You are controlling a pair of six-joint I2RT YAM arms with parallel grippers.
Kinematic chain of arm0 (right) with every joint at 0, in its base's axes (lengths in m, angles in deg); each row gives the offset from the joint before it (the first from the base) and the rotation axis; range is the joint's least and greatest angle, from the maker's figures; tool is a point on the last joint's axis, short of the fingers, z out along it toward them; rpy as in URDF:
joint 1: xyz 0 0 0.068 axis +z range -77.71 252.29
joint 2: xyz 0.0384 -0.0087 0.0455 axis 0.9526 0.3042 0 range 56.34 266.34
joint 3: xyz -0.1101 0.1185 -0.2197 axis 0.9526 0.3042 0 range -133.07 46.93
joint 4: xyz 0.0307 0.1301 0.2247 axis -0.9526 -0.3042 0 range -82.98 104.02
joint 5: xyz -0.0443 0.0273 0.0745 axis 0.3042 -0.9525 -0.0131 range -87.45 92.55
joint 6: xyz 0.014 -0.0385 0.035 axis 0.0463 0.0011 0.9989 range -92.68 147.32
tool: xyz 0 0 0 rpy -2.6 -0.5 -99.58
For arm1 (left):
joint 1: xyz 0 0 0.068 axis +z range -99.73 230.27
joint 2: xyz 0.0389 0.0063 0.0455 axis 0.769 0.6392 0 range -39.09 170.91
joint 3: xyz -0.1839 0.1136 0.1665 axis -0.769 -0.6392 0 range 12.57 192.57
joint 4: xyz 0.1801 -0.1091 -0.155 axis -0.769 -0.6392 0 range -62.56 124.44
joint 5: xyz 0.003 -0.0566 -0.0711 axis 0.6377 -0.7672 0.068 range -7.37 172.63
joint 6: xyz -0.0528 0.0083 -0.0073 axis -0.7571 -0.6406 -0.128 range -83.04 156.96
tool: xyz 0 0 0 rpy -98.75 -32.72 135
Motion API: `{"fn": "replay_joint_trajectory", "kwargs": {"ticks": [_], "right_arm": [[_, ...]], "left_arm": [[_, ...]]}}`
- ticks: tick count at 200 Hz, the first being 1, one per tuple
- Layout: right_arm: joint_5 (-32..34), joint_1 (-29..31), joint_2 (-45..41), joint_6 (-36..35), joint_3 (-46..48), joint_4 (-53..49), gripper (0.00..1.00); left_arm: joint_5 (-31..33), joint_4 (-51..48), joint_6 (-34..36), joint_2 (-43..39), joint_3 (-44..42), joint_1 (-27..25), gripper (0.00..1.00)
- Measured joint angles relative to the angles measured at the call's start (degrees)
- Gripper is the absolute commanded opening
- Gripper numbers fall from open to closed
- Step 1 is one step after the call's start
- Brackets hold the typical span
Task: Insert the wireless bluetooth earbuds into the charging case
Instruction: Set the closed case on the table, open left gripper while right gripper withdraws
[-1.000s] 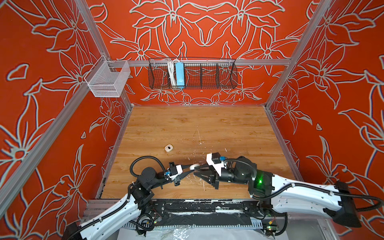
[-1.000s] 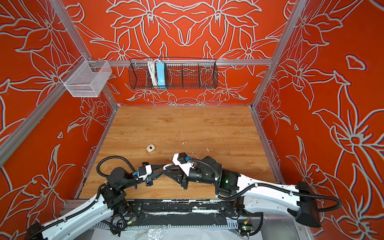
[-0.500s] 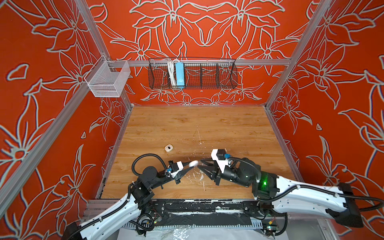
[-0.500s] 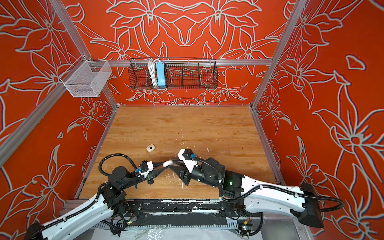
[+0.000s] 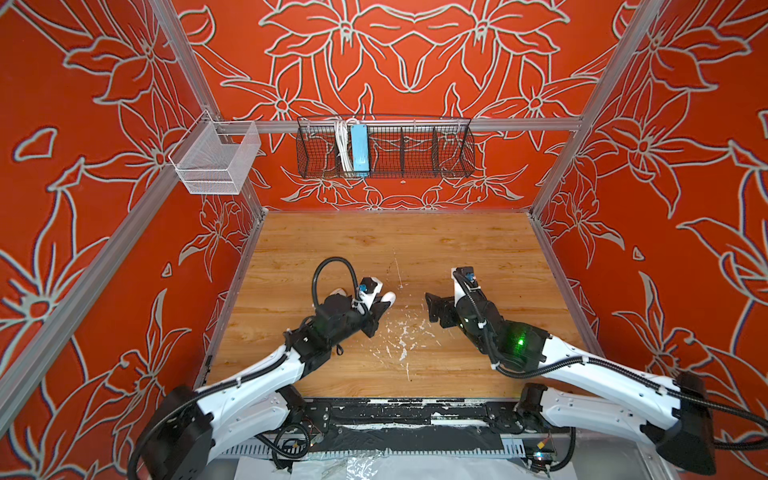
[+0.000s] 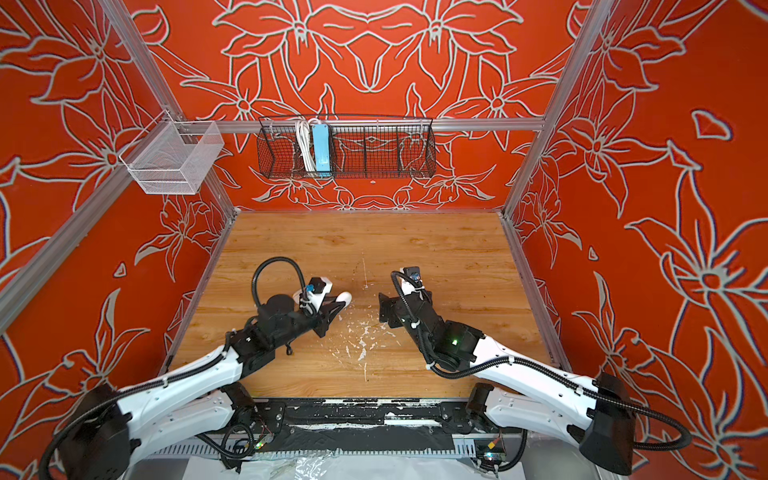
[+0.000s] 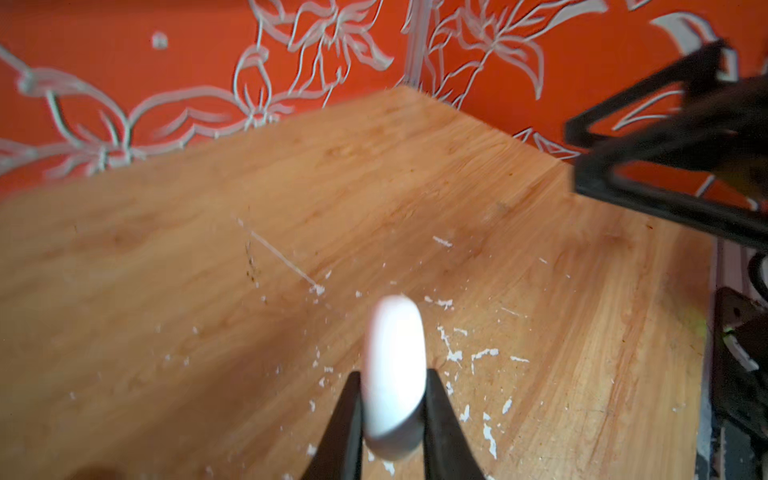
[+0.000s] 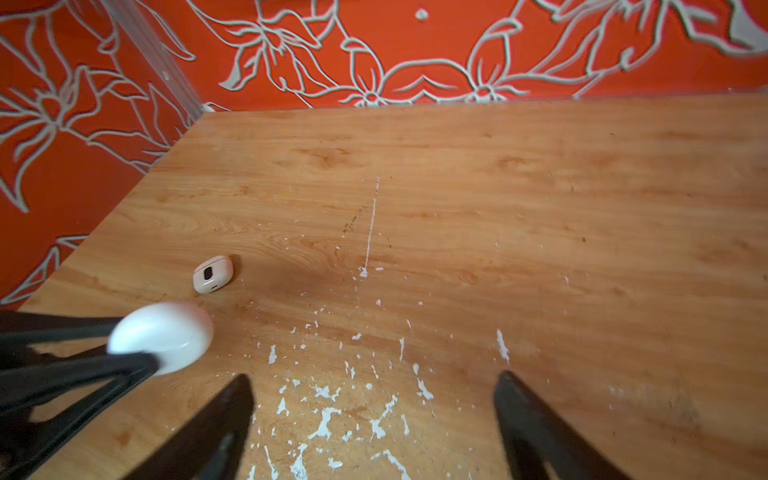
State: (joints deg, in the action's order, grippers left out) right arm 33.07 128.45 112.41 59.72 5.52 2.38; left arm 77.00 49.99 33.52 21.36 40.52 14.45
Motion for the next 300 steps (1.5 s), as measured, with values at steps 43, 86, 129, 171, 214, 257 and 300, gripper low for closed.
{"fn": "replay_joint_trajectory", "kwargs": {"ticks": [43,86,129,171,214,257,300], "right_arm": [[5.4,0.0,0.5,4.0,-0.2,-3.8,0.98],[11.0,0.0,0.8,3.8,1.3,-3.8,0.98],[12.2,0.0,-0.3,-0.7,5.8,-1.0,0.98],[20.1,-0.9,-1.5,5.2,4.3,-8.7,0.98],[19.5,-1.6,-5.2,6.3,2.4,-11.9,0.98],[16.7,-2.3,-14.0,-3.0,7.5,-0.6,0.98],[14.1,-10.9,-15.4,-15.0,8.9,10.3,0.98]], "left_arm": [[1.8,-9.6,-13.9,15.1,11.6,5.3,0.00],[-0.3,-18.7,-21.7,25.7,20.9,6.3,0.00],[-5.6,-20.9,-25.3,34.2,24.1,7.3,0.00],[-12.2,-20.6,-27.5,39.6,27.0,9.0,0.00],[-15.2,-20.3,-28.8,40.1,26.9,10.4,0.40],[-15.3,-22.7,-27.1,37.1,25.0,11.3,0.73],[-10.0,-25.0,-23.6,20.4,21.1,12.6,0.80]]}}
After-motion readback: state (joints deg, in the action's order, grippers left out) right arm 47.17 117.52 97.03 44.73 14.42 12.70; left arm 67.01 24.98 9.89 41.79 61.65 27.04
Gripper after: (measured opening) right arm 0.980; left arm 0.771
